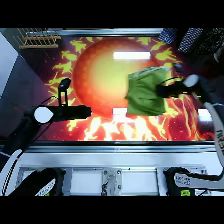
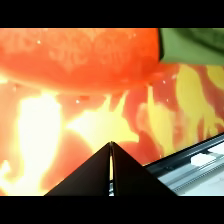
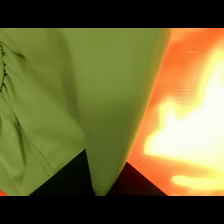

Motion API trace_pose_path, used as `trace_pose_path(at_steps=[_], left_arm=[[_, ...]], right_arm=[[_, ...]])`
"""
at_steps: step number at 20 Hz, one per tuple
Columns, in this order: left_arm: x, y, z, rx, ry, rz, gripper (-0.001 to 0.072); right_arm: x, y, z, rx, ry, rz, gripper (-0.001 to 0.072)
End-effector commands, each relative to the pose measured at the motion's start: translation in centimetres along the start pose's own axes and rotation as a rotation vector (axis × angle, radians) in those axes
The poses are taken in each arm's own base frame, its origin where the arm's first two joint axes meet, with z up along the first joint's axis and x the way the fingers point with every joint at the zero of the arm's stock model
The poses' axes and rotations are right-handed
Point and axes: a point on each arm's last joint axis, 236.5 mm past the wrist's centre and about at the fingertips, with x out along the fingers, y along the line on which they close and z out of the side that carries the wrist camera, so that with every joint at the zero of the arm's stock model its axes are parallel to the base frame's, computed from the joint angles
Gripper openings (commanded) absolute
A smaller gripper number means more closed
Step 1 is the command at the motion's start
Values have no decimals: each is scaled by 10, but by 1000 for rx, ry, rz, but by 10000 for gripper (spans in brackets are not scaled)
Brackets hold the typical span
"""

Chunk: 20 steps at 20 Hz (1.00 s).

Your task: Fold the clothes and pants, and hang the long-sleeved shirts on hangers.

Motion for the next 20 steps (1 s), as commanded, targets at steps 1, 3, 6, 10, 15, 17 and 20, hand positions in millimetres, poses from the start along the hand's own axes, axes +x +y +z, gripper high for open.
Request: trace_pose_path(at_steps=[1, 3, 6, 10, 15, 17, 20], left_arm=[[25, -12, -17, 14, 68, -13, 4], [33, -13, -23, 10, 99, -10, 4], [38, -16, -16, 12, 104, -11, 4], [38, -25, 5, 27, 76, -21, 4], [33, -28, 12, 39, 48, -24, 4], [25, -24, 15, 29, 15, -23, 4], [10, -6, 18, -12, -31, -3, 4]], right_arm=[[-76, -158, 13, 348, -158, -211, 27], [-99, -222, -15, 557, -195, -274, 26], [-110, -273, -75, 822, -218, -332, 26], [-98, -276, -133, 931, -231, -370, 27], [-101, -275, -175, 784, -48, -442, 537], [-130, -292, -186, 708, 27, -529, 672], [-173, -294, -151, 656, -94, -547, 671]])
